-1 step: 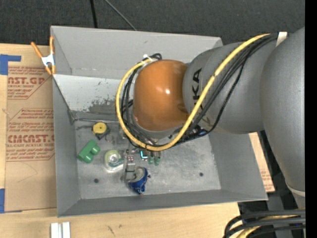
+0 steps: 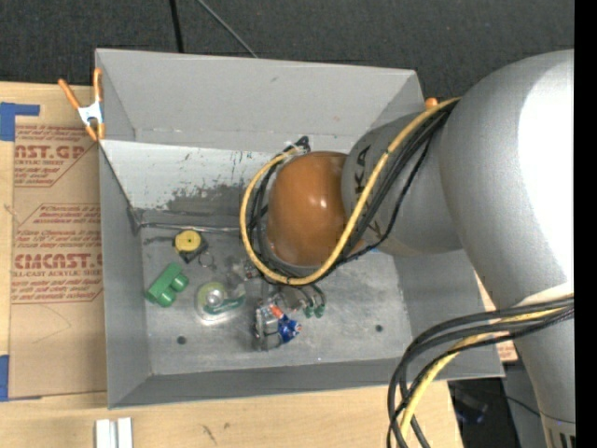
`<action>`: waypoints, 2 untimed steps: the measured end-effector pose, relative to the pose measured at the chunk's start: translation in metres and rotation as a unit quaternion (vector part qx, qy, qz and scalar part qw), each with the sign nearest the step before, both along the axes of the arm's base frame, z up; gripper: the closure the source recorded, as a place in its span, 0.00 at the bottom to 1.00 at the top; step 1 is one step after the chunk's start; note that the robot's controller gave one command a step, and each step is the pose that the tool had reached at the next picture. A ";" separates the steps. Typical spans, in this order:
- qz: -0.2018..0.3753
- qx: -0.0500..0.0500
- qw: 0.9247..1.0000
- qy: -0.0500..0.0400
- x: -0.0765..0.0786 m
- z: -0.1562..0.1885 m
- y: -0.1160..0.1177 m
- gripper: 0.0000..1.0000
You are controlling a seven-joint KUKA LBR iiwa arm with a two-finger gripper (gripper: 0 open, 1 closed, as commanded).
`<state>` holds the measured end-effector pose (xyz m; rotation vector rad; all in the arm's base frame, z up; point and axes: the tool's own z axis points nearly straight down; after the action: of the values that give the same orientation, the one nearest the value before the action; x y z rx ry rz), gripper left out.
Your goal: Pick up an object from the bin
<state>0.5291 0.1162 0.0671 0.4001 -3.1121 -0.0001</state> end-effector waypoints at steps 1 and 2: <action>0.000 0.001 1.000 -0.002 0.001 0.003 0.001 1.00; 0.002 0.001 1.000 -0.003 0.020 0.003 0.001 1.00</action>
Offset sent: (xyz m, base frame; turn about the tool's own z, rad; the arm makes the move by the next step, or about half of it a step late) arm 0.0000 0.0000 0.0000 0.0000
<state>0.5493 0.1169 0.0701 0.4075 -3.1173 -0.0013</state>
